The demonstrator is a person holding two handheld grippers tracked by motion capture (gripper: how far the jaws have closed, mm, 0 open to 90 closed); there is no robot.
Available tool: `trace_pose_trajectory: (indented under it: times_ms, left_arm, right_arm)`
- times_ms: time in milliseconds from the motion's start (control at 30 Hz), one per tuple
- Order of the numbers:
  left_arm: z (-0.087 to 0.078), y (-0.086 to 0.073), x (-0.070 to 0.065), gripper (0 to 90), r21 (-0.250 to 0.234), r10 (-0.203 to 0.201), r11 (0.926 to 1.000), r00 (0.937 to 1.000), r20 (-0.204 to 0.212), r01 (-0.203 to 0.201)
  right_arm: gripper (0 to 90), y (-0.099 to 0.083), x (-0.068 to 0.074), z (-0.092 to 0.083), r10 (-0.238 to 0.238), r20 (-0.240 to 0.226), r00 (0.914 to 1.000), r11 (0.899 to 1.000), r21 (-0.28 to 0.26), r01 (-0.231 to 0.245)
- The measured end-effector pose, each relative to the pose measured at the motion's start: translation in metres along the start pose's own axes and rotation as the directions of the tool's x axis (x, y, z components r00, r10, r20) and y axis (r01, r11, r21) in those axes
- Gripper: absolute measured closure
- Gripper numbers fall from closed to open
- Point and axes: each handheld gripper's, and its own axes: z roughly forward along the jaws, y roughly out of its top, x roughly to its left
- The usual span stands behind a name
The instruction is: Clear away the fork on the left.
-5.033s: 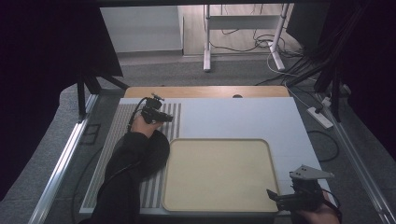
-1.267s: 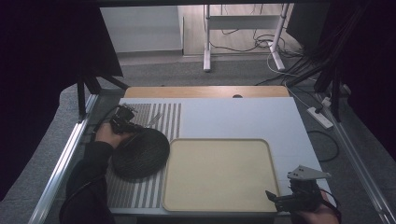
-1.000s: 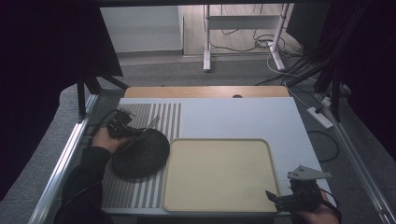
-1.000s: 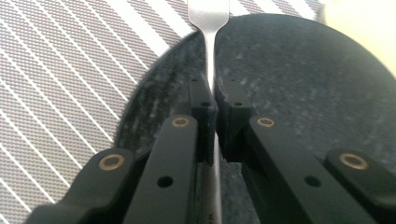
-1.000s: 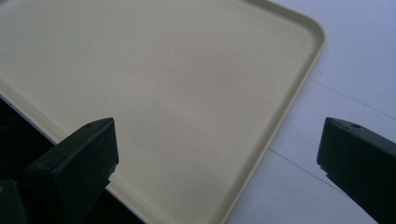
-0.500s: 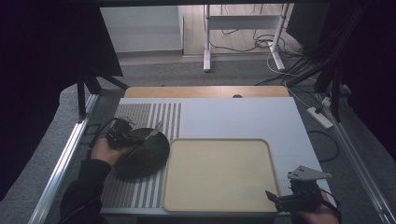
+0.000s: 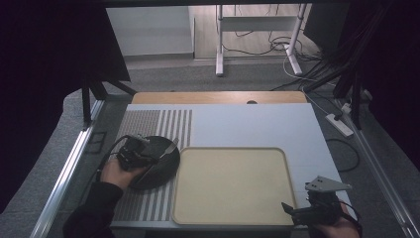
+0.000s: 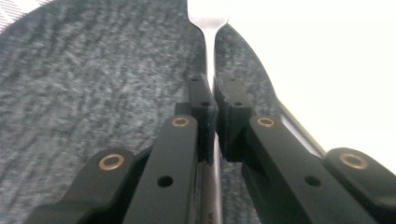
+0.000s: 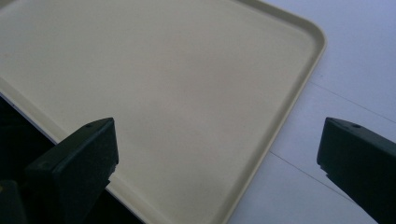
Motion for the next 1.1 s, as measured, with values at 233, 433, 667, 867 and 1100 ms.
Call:
trace_pose_trajectory:
  times_ms: [233,433,667,867,1100]
  left_arm:
    - [0.0,-0.006,-0.017,85.2,0.001,-0.011,0.9999,0.9999,0.006,0.011]
    - [0.004,-0.009,-0.032,85.2,0.006,-0.029,0.9995,0.9995,0.011,0.029]
    - [0.013,-0.007,-0.052,85.2,0.037,-0.022,0.9991,0.9997,0.012,0.021]
    - [0.021,-0.003,-0.063,85.2,0.041,-0.03,0.9988,0.9988,0.04,0.028]
    - [0.031,0.004,-0.077,85.2,0.045,-0.035,0.9985,0.9984,0.044,0.033]
  right_arm:
    - [0.0,0.0,0.0,0.0,-0.004,-0.003,1.0,1.0,0.001,0.004]
    - [0.0,0.0,0.001,0.0,-0.007,-0.002,1.0,1.0,0.005,0.007]
    - [0.0,0.0,0.001,0.0,-0.009,-0.002,1.0,1.0,0.006,0.009]
    - [0.0,0.0,0.001,0.001,-0.013,-0.002,0.9999,1.0,0.006,0.013]
    - [0.0,0.001,0.002,0.001,-0.018,0.0,0.9998,1.0,0.011,0.018]
